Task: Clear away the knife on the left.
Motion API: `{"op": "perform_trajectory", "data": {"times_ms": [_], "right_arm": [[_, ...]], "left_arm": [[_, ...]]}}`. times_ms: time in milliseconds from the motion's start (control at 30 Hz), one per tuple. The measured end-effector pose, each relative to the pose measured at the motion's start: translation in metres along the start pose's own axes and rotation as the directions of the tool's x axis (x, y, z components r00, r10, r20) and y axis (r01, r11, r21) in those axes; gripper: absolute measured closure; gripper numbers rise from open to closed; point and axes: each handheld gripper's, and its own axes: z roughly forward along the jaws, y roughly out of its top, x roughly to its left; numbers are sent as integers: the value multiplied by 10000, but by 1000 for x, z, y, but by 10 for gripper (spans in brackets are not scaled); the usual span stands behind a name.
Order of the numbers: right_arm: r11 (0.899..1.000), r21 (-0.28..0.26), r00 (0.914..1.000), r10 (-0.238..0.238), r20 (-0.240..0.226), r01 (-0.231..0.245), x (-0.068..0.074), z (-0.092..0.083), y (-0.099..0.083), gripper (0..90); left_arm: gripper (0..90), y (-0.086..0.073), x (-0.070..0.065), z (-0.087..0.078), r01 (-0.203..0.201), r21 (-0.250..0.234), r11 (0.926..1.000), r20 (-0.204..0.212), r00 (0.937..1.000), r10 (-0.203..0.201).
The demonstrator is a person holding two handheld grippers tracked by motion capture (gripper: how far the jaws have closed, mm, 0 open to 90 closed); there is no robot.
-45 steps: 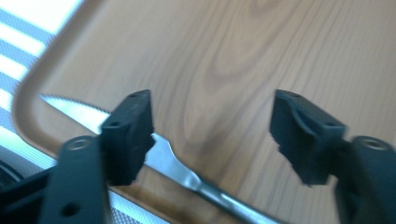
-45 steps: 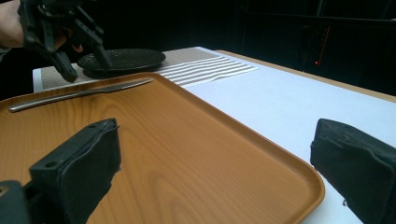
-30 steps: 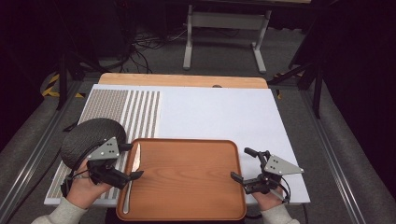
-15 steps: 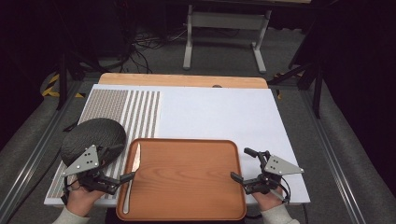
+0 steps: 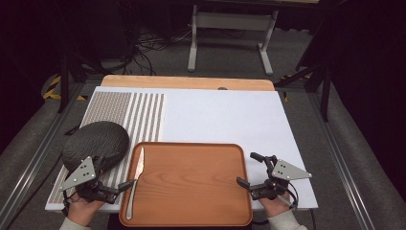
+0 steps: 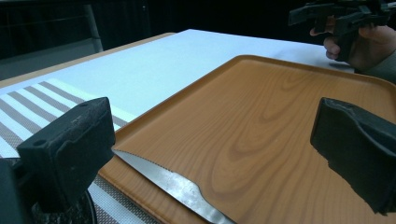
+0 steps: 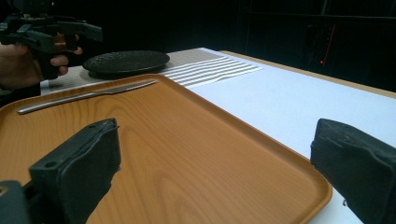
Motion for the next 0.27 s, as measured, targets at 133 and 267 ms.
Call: {"op": "perform_trajectory", "data": {"times_ms": [133,267], "right_arm": [[10000,-2,10000,51,18,-51,-1,0,-1,20],[10000,8,10000,60,-12,-60,-1,1,-1,20]], "left_arm": [[4,0,-2,0,-110,-20,9999,-83,9999,110],[3,1,-2,-1,-128,-80,9999,-114,9999,128]]}}
